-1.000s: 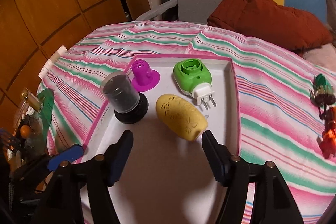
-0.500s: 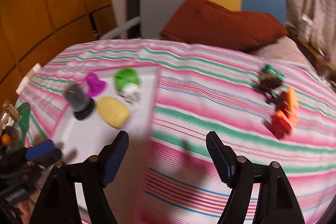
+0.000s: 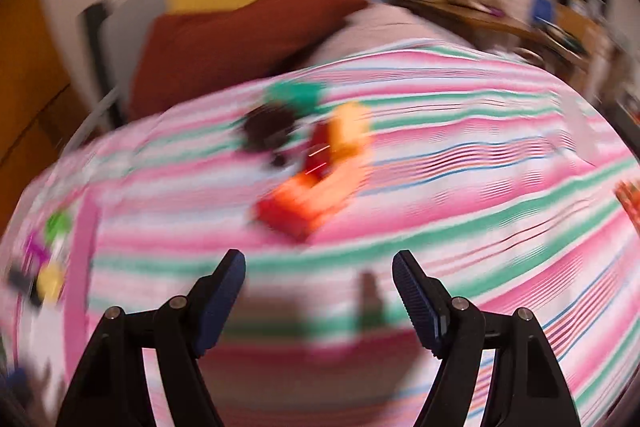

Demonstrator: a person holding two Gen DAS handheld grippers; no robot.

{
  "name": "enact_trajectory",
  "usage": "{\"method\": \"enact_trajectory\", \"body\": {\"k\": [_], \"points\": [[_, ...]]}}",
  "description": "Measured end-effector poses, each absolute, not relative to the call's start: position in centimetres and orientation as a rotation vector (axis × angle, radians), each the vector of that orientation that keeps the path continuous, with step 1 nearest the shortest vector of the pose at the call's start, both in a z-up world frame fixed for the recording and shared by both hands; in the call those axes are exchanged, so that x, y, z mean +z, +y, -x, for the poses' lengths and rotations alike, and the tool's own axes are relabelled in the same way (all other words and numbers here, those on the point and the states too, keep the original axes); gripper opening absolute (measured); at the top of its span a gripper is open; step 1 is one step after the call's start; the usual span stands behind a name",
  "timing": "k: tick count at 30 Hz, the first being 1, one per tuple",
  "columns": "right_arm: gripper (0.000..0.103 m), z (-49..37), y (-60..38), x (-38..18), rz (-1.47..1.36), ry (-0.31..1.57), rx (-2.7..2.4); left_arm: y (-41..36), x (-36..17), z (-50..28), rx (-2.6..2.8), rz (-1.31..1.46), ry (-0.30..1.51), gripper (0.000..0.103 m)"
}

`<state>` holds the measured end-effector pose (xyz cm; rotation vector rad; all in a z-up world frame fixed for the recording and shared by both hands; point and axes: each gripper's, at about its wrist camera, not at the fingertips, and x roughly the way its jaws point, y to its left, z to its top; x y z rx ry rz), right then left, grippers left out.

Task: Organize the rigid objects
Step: 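Move the right gripper over the toy cluster toward the orange linked cubes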

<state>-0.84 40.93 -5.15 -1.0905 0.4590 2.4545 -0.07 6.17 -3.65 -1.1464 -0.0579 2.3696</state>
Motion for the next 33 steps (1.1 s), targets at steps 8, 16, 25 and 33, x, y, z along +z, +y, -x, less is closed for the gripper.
{"method": "enact_trajectory", "body": {"k": [8,16,25,33], "points": [[0.077,3.9,44.6,-6.5,1.161,0.479,2.362,8.0,-4.0,-0.6,2.332,1.165,-0.019,0.045],[0.079,1.5,40.7,-6.5,1.135,0.521,2.56,8.9,-4.1,-0.7,2.322,1.166,0.0,0.045],[0.08,3.2,43.6,-6.0,1.127,0.549,2.48,9.1,-4.2,-1.0,2.321,1.168,0.0,0.045],[0.081,8.5,40.5,-5.4,1.172,0.397,2.548,9.7,-3.9,-1.6,2.292,1.158,0.016,0.045]]}}
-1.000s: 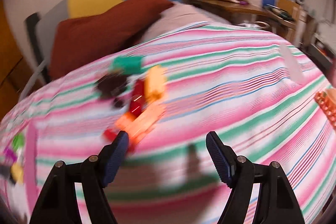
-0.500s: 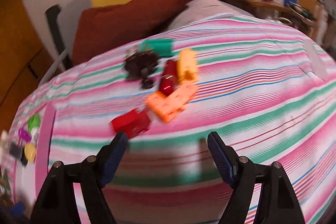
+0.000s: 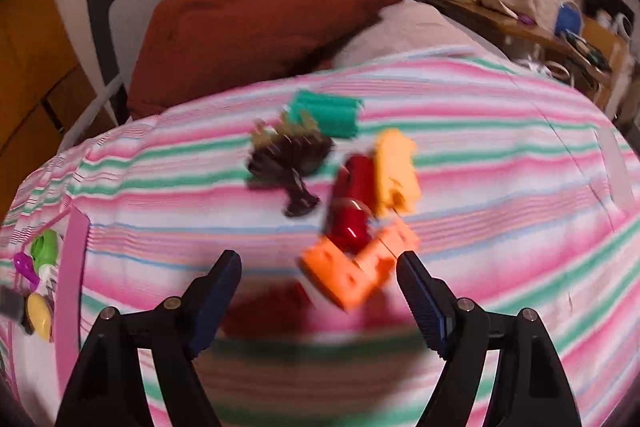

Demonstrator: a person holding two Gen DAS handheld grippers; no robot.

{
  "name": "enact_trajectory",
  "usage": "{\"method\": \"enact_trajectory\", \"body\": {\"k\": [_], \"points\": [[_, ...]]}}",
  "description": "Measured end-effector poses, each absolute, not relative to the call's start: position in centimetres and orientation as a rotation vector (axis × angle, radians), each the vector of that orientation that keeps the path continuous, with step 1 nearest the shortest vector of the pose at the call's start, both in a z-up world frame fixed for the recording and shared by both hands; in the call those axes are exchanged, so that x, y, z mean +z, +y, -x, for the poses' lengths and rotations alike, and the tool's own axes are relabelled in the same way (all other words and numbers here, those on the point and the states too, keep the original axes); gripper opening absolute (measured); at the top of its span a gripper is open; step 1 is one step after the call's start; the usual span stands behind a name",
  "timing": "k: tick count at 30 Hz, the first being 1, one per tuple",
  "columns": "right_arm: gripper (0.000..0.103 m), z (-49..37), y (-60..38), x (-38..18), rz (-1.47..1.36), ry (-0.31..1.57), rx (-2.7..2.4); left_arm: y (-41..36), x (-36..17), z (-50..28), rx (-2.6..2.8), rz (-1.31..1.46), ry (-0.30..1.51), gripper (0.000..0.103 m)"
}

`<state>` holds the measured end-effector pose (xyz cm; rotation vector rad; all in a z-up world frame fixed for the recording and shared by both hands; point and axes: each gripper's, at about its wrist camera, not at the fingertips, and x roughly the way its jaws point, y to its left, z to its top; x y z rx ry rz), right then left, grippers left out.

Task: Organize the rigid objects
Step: 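Move the right gripper over the toy cluster toward the orange linked cubes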

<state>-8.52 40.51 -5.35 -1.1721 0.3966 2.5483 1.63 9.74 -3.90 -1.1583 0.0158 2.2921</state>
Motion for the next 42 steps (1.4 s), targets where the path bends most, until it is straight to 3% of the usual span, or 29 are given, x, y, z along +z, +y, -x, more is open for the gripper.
{"method": "enact_trajectory", "body": {"k": [5,19,26,32,37,42], "points": [[0.081,6.6,42.6,-3.8,1.043,0.49,2.522,9.4,-3.9,-1.2,2.299,1.164,-0.021,0.045],[0.084,5.9,39.4,-5.4,1.156,0.25,2.46,9.8,-4.0,-1.3,2.276,1.17,-0.024,0.045],[0.084,5.3,41.5,-4.3,1.04,0.467,2.493,9.1,-3.9,-1.3,2.291,1.175,-0.042,0.045],[0.084,2.4,41.6,-4.8,1.097,0.366,2.468,9.7,-4.2,-1.2,2.269,1.176,-0.04,0.045],[0.084,5.3,40.6,-5.7,1.18,0.291,2.479,10.5,-4.1,-1.7,2.25,1.169,-0.004,0.045],[0.084,6.8,41.3,-4.3,1.083,0.414,2.512,10.0,-3.6,-1.8,2.278,1.16,-0.002,0.045]]}}
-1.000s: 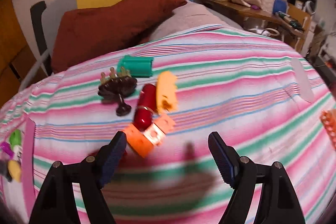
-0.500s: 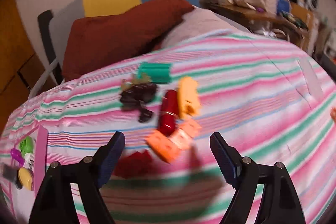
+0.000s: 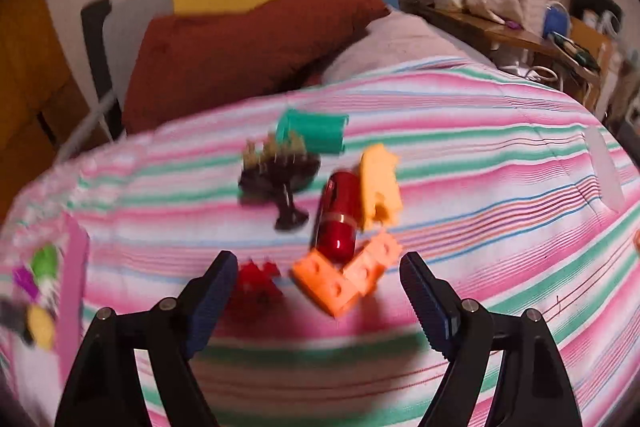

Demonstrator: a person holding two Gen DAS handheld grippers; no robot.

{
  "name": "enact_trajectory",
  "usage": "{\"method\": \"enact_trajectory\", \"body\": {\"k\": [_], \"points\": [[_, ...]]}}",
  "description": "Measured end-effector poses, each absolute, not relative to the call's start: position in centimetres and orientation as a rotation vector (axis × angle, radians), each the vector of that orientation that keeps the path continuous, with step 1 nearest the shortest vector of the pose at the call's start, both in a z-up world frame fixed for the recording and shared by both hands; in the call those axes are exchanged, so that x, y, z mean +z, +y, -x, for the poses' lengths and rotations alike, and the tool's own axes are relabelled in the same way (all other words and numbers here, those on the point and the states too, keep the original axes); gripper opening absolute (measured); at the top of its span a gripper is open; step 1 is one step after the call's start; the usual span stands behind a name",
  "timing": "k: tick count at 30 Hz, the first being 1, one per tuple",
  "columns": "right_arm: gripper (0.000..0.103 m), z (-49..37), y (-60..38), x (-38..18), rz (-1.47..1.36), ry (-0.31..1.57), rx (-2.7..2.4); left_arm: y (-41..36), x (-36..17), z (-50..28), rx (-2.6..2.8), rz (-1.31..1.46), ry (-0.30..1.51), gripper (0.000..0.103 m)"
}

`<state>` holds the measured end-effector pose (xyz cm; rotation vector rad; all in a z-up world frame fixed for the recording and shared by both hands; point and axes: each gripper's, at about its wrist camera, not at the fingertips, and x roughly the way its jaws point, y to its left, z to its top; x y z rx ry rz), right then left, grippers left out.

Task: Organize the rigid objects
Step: 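Move the right gripper over the toy cluster toward the orange linked cubes, then close the right gripper on the orange linked cubes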

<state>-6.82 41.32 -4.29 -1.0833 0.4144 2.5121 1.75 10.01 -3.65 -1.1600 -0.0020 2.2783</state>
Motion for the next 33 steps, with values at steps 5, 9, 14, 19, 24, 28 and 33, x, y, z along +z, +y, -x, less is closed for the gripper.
{"method": "enact_trajectory", "body": {"k": [5,9,14,19,24,28,33], "points": [[0.084,6.7,42.2,-5.6,1.151,0.397,2.447,10.0,-4.1,-1.0,2.271,1.183,-0.03,0.045],[0.084,7.6,42.6,-6.9,1.206,0.409,2.427,10.7,-4.0,-1.5,2.256,1.164,0.01,0.045],[0.08,8.8,42.1,-7.2,1.183,0.318,2.522,10.7,-3.9,-1.6,2.262,1.169,0.02,0.045],[0.062,7.5,42.4,-7.3,1.18,0.351,2.589,11.4,-3.6,-1.5,2.26,1.162,0.035,0.045],[0.044,5.1,43.6,-8.0,1.208,0.426,2.607,13.0,-2.9,-1.5,2.244,1.131,0.065,0.045],[0.042,3.6,43.9,-7.9,1.205,0.434,2.605,14.2,-2.1,-1.2,2.233,1.109,0.063,0.045],[0.049,3.3,44.3,-7.6,1.196,0.398,2.594,15.9,-1.1,-0.8,2.231,1.074,0.078,0.045]]}}
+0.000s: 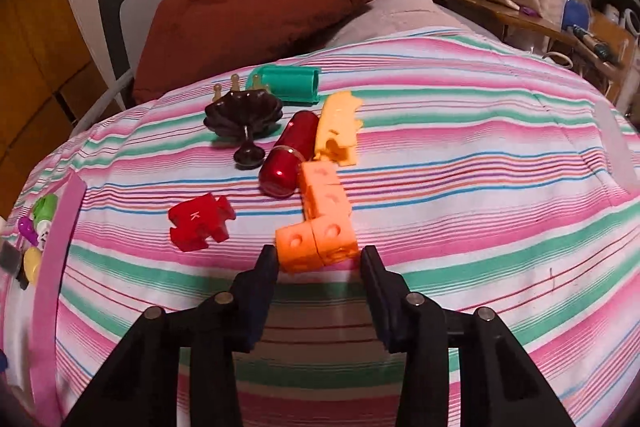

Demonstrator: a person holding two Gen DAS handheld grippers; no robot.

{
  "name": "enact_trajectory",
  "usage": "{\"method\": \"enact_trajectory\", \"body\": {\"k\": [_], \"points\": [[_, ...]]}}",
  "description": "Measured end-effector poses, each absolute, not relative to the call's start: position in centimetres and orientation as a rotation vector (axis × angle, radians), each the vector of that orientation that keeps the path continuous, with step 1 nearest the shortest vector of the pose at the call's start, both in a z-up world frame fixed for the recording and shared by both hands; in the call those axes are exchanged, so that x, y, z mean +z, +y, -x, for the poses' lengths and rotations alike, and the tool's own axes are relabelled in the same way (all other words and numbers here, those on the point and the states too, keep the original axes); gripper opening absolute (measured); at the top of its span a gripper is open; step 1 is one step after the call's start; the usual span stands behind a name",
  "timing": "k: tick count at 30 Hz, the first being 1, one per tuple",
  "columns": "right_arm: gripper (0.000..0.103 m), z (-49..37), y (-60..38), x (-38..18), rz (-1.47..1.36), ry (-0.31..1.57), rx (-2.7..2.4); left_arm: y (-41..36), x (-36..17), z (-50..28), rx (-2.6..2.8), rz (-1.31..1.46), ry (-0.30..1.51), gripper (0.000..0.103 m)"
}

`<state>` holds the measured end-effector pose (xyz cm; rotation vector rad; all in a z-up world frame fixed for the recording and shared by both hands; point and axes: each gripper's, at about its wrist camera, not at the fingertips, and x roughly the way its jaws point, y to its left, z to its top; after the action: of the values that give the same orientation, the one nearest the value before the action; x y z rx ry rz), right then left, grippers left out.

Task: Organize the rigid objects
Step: 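Close the right gripper on the orange linked cubes, then grasp the red K puzzle piece with the left gripper while the right gripper holds the orange cubes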

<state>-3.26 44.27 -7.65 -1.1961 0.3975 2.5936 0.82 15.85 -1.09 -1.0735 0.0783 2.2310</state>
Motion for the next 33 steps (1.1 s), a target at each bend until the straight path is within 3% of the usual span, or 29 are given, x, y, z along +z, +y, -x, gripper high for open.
{"method": "enact_trajectory", "body": {"k": [3,6,8,9,10,22,33], "points": [[0.068,3.9,44.3,-7.1,1.152,0.423,2.605,16.8,-0.8,-0.4,2.229,1.075,0.085,0.045],[0.068,4.6,44.4,-6.9,1.137,0.476,2.588,17.5,-0.6,-0.2,2.233,1.072,0.096,0.045],[0.061,5.4,44.7,-7.4,1.161,0.509,2.565,18.1,-0.6,-0.1,2.226,1.075,0.108,0.045],[0.047,5.5,44.9,-7.6,1.174,0.515,2.553,18.4,-0.7,0.0,2.223,1.076,0.116,0.045],[0.044,5.5,45.1,-7.9,1.183,0.513,2.538,18.7,-0.7,0.1,2.22,1.079,0.123,0.045],[0.044,-0.8,45.4,-8.0,1.127,0.493,2.54,24.2,-1.2,3.2,2.169,1.105,0.174,0.045],[0.044,-1.1,45.3,-8.4,1.088,0.486,2.545,31.6,-4.3,8.3,2.085,1.142,0.437,0.05]]}}
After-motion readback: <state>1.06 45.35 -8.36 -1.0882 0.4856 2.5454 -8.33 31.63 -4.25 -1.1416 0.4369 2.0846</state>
